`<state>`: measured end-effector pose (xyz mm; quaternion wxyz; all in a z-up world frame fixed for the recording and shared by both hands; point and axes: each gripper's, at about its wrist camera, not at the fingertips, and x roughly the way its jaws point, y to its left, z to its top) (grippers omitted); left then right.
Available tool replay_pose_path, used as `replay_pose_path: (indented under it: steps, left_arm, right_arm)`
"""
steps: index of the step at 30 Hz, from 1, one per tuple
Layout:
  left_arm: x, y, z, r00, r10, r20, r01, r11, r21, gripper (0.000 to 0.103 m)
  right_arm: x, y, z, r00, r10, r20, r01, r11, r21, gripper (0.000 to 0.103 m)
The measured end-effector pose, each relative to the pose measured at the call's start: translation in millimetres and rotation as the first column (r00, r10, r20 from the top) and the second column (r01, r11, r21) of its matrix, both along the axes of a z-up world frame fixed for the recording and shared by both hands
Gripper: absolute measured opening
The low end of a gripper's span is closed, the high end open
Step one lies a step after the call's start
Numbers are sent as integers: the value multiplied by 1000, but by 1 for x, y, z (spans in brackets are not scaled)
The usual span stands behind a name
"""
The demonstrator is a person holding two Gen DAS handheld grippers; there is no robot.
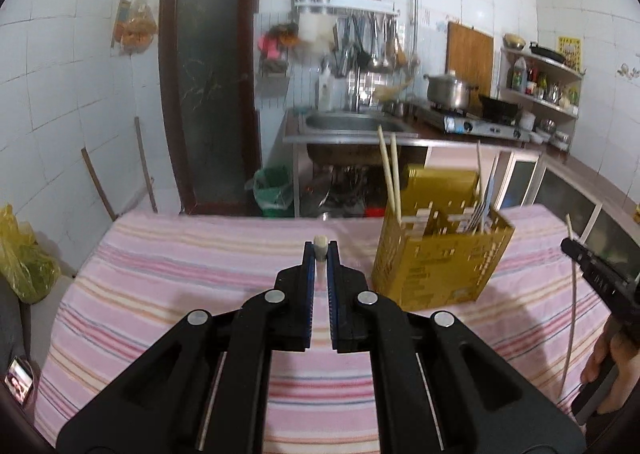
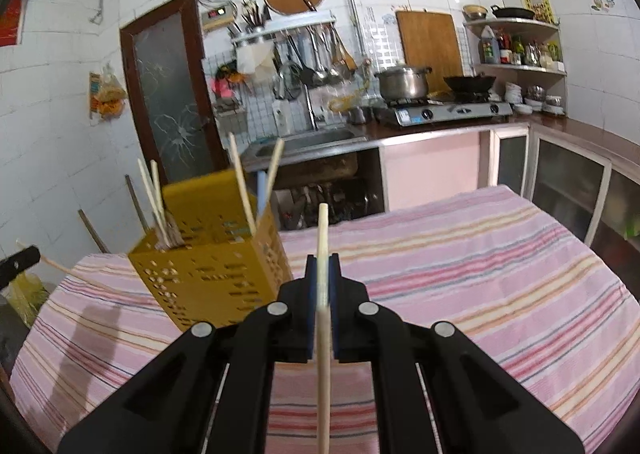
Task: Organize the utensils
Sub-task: 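Lower the chopstick into the holder with the left tool while the right tool lowers its chopstick in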
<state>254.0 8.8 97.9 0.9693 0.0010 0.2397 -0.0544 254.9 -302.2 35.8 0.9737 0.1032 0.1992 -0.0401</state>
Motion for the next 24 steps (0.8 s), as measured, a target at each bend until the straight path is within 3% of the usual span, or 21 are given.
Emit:
replay_pose_path:
  steps: [11, 24]
  left_arm:
    - [-14, -6, 49, 993, -58, 99, 59, 998, -11, 5]
    - [-32, -22, 117, 968, -128, 218, 129, 992, 11, 5]
  right_arm:
    - [-7, 9, 29, 990, 66, 122, -71, 997, 34, 6]
    - [3, 26, 91, 946, 119, 302, -139, 989, 44, 6]
